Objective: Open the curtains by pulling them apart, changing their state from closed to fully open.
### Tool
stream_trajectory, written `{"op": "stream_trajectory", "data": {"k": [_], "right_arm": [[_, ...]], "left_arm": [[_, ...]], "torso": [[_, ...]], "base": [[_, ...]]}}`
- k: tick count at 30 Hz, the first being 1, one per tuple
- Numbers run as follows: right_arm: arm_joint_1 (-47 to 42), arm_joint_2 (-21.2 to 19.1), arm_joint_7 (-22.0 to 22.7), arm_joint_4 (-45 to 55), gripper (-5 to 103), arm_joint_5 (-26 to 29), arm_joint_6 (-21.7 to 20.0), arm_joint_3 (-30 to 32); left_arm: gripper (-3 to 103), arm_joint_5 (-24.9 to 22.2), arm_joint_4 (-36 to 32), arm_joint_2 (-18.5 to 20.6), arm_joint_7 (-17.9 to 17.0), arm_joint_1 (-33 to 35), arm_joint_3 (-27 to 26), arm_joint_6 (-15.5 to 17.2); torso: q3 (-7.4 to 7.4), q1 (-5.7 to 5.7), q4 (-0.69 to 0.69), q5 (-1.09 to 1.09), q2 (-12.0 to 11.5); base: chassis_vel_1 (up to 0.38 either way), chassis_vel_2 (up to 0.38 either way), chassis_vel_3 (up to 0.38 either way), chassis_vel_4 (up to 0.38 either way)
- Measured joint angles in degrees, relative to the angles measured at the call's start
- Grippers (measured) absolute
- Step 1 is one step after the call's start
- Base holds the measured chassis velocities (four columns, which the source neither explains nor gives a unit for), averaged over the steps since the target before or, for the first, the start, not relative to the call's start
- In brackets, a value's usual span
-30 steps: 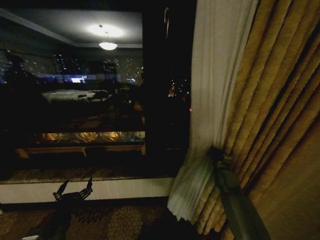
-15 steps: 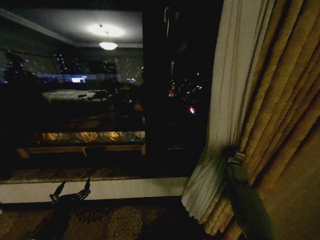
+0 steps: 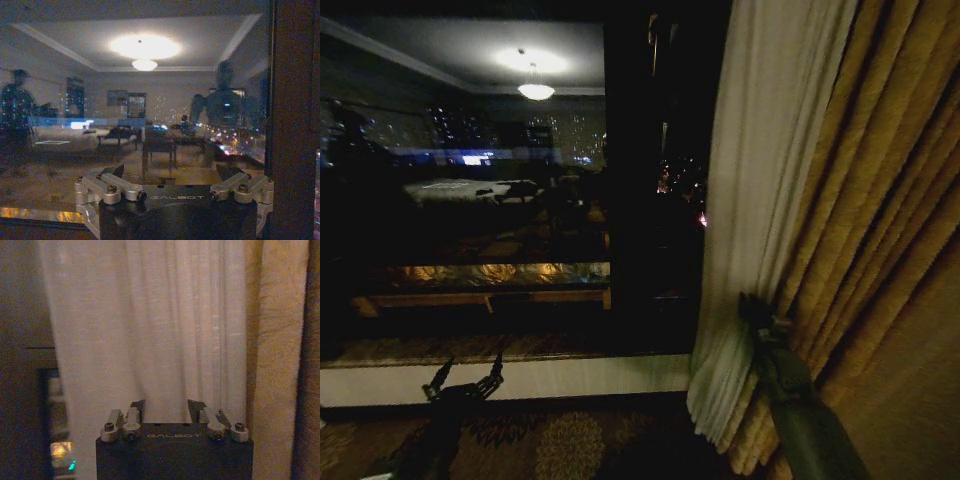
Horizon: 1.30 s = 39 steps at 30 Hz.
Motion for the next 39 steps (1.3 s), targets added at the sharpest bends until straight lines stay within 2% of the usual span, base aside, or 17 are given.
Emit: {"op": "stream_trajectory", "data": {"k": [2, 4, 7, 8, 10, 11, 15, 24, 39], "right_arm": [[-2.5, 0.2, -0.3, 2.9, 59, -0.9, -0.1, -0.5], [-3.2, 0.3, -0.6, 3.8, 59, -1.8, -0.1, -0.6], [-4.9, 0.7, -1.9, 6.2, 76, -5.5, -0.1, -1.3], [-4.9, 0.7, -1.9, 6.2, 76, -5.5, -0.1, -1.3], [-5.0, 1.1, -2.0, 6.7, 87, -6.5, 0.0, -1.8], [-5.0, 1.3, -2.0, 6.7, 87, -7.0, 0.0, -2.0], [-5.0, 1.7, -2.0, 6.4, 99, -7.9, 0.1, -2.4], [-4.4, 1.8, -1.8, 5.6, 100, -7.9, 0.5, -2.3], [-4.7, 2.1, -1.8, 5.3, 100, -8.3, 1.6, -3.2]], "left_arm": [[100, 0.0, 0.0, 0.2, -0.5, -0.5, 0.1, 0.6], [100, 0.1, 0.1, 0.3, -0.7, -0.7, 0.2, 1.0], [100, 0.2, 0.1, 0.9, -1.2, -1.4, 0.3, 2.0], [100, 0.2, 0.1, 0.9, -1.2, -1.4, 0.3, 2.0], [100, 0.2, -0.2, 1.1, -1.2, -1.6, 0.3, 2.7], [100, 0.2, -0.3, 1.2, -1.2, -1.7, 0.5, 3.0], [100, 0.4, -0.9, 1.1, -1.2, -1.7, 0.8, 4.0], [100, 0.7, -1.2, 1.3, -1.2, -2.0, 0.8, 5.2], [100, 1.1, -1.3, 0.9, -1.1, -1.5, 0.6, 5.2]], "torso": [[0.0, 0.0, 0.01, 0.01, 0.0], [0.0, 0.0, 0.0, 0.01, 0.0], [0.0, 0.0, 0.01, 0.0, 0.0], [0.0, 0.0, 0.01, 0.0, 0.0], [0.0, 0.0, 0.01, 0.0, 0.0], [0.0, 0.0, 0.02, 0.01, 0.0], [0.0, 0.0, 0.01, 0.02, 0.0], [0.0, 0.0, 0.01, 0.02, 0.0], [0.0, 0.0, 0.01, 0.01, 0.0]], "base": [[0.0, 0.0, 0.0, 0.0], [0.0, 0.0, 0.0, 0.0], [0.0, 0.0, 0.0, 0.0], [0.0, 0.0, 0.0, 0.0], [0.0, 0.0, 0.0, 0.0], [0.0, 0.0, 0.0, 0.0], [0.0, 0.0, 0.0, 0.0], [0.119, 0.104, -0.104, -0.116], [0.279, 0.286, -0.286, -0.283]]}}
